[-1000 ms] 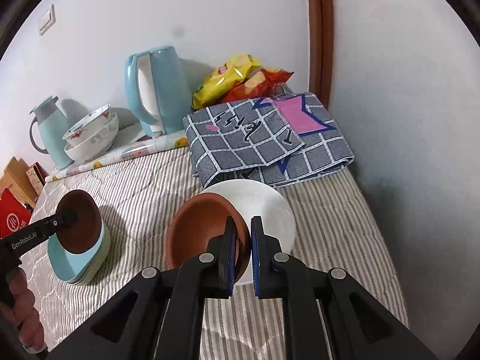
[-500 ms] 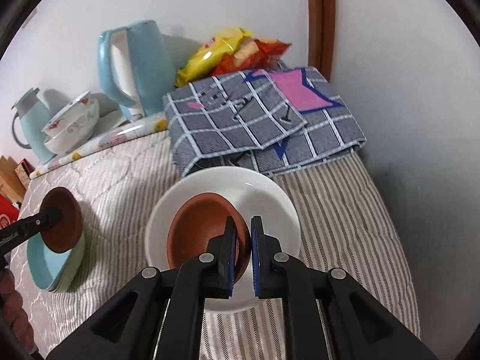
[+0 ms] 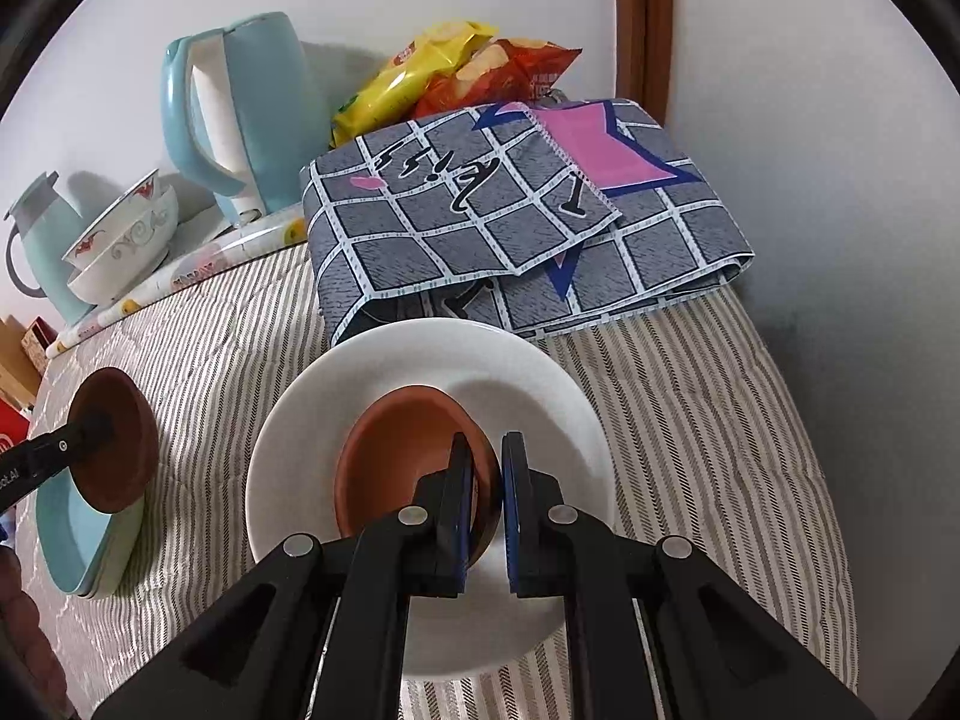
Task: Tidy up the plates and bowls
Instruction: 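Lower the small brown bowl into the white bowl and open the right gripper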
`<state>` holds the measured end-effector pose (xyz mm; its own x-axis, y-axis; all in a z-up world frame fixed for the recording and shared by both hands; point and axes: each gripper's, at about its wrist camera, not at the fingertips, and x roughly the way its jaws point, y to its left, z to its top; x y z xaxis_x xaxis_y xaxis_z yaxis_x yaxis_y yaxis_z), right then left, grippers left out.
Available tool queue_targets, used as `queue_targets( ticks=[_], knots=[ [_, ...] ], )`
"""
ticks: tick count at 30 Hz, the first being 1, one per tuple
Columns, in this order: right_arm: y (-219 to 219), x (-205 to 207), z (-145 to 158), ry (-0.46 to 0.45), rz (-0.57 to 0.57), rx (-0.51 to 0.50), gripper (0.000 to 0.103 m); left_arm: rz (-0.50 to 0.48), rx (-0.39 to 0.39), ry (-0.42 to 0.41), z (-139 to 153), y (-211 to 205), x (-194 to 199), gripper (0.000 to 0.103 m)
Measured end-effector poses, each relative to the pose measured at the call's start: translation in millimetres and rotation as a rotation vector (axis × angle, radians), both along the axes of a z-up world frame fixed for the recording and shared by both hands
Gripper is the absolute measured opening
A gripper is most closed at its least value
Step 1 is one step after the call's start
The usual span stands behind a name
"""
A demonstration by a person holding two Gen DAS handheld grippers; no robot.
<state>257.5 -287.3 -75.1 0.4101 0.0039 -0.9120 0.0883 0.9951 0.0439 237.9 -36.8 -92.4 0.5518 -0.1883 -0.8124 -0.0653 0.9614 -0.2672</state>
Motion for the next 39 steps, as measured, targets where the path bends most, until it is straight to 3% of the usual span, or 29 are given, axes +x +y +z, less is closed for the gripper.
queue_targets(
  ticks=[12, 28, 31, 35, 39],
  knots=[
    [1.1, 4.7, -6.4, 0.014, -0.006, 0.016, 0.009, 0.009, -0.014, 0.012, -5.5, 1.8, 4.8, 0.008],
    [7.2, 6.7, -10.3, 0.064, 0.047, -0.057, 0.010, 0.005, -0.032, 0.034, -9.5, 0.2, 5.0, 0.008],
    [9.8, 7.7, -12.1, 0.071, 0.064, -0.069, 0.013, 0.012, -0.033, 0.038, -8.8, 0.3, 2.2, 0.009],
    [12.8, 5.9, -11.6, 0.062, 0.076, -0.073, 0.026, 0.004, -0.034, 0.036, -7.6, -0.9, -0.6, 0.009],
    [14.1, 4.0, -10.4, 0.057, 0.074, -0.060, 0.028, 0.000, -0.034, 0.030, -4.7, -1.6, -3.5, 0.009]
  ],
)
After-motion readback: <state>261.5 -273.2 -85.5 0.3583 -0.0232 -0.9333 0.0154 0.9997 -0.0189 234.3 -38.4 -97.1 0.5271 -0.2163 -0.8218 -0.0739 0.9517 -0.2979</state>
